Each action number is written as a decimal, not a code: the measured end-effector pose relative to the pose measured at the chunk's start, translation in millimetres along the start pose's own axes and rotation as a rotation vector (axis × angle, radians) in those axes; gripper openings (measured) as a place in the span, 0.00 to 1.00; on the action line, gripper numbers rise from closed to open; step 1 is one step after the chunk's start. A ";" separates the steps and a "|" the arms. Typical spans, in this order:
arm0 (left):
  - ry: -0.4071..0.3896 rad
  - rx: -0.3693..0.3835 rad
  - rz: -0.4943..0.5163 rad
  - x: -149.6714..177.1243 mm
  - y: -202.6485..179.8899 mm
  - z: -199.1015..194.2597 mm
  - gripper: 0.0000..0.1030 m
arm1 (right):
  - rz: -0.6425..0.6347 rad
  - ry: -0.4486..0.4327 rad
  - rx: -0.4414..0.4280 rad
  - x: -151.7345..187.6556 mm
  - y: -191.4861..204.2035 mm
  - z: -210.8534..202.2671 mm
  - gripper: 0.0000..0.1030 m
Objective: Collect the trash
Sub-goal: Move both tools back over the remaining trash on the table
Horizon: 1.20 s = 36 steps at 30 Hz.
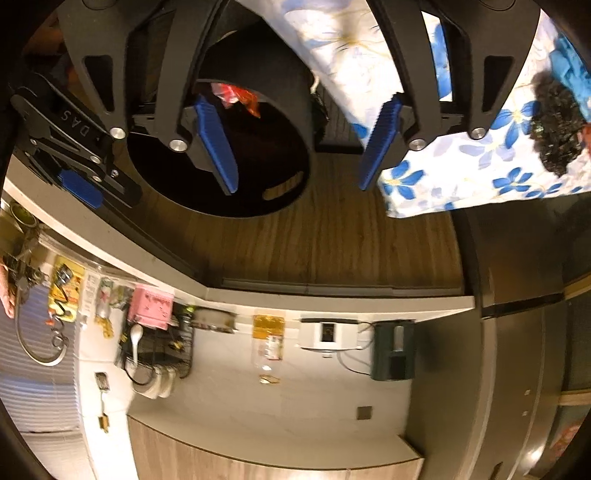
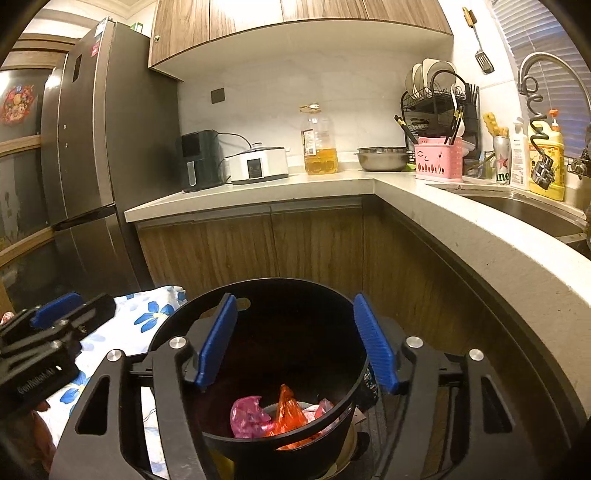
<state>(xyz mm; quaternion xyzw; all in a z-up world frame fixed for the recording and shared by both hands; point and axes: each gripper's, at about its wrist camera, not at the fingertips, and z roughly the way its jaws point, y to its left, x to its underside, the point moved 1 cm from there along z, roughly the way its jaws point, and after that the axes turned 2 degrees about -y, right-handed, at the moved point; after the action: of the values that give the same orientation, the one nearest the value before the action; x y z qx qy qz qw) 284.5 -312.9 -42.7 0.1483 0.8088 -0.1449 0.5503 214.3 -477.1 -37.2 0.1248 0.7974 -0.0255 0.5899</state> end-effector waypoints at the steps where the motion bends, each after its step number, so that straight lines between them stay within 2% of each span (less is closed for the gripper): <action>1: -0.004 -0.010 -0.010 0.0 5.1 -4.6 0.72 | -0.008 0.000 -0.002 0.4 3.7 -1.7 0.69; 7: -0.007 -0.102 -0.038 9.2 34.2 -32.6 0.87 | -0.044 -0.001 -0.015 5.6 25.4 -13.6 0.83; 11: -0.005 -0.156 -0.059 19.4 56.7 -54.9 0.94 | -0.057 0.010 -0.028 9.7 42.3 -23.1 0.84; 19: -0.014 -0.283 -0.095 46.1 107.7 -112.4 0.95 | -0.089 0.002 -0.068 24.7 83.3 -53.3 0.86; 24: -0.050 -0.371 -0.132 59.1 144.0 -152.0 0.95 | -0.089 0.013 -0.126 38.2 115.9 -68.7 0.87; 29: -0.099 -0.468 -0.140 70.4 178.0 -188.8 0.95 | -0.126 0.032 -0.205 57.8 162.9 -80.3 0.87; 36: -0.083 -0.587 -0.205 91.3 234.1 -221.5 0.95 | -0.179 0.083 -0.343 83.7 230.3 -85.3 0.87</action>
<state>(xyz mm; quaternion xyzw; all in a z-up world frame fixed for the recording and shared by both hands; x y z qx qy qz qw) 158.4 -3.5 -66.5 -0.1052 0.8036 0.0339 0.5848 164.5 -224.1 -66.1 -0.0481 0.8216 0.0636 0.5645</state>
